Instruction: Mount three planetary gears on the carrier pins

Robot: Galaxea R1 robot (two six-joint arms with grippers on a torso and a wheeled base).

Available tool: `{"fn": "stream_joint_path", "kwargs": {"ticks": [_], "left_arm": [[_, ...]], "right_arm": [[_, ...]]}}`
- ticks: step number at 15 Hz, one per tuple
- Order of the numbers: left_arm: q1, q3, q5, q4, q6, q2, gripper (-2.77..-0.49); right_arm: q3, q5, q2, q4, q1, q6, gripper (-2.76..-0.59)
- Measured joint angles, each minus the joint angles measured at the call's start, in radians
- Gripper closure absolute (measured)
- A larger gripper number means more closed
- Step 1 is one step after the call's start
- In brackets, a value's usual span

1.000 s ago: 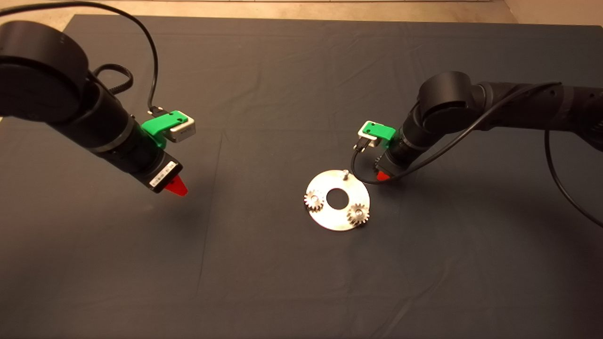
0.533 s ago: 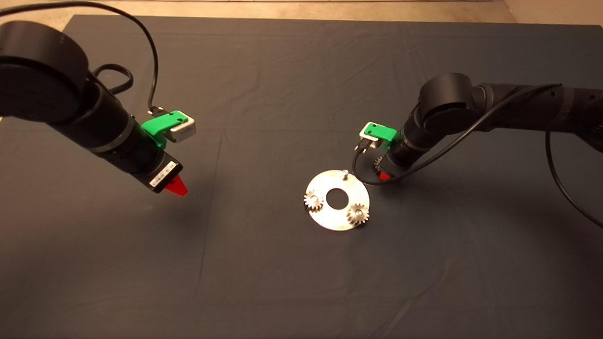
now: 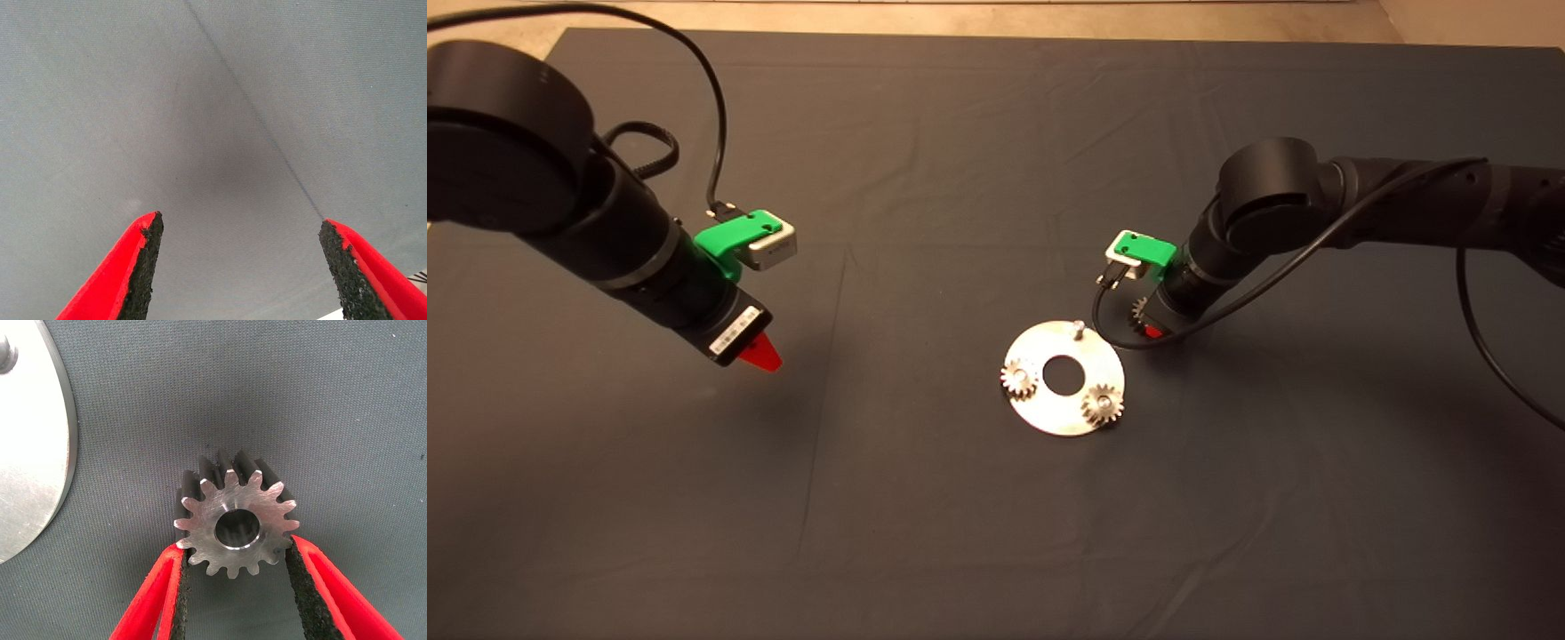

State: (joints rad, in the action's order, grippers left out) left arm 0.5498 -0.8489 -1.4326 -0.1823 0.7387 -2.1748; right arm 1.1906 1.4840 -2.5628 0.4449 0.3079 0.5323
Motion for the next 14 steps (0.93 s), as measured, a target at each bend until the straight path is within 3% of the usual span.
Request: {"fn": "stream_joint_path", "kwargs": {"ticks": [9, 14], "left_arm": [[0.000, 0.000, 0.000, 0.003, 0.000, 0.000, -1.64], [0.000, 0.000, 0.011, 0.004, 0.000, 0.000, -1.64]], "right_arm": [[0.000, -0.007, -0.001, 0.000, -0.001, 0.001, -1.02], [0.000, -0.014, -0.004, 0.000, -0.004, 0.001, -1.21]]}}
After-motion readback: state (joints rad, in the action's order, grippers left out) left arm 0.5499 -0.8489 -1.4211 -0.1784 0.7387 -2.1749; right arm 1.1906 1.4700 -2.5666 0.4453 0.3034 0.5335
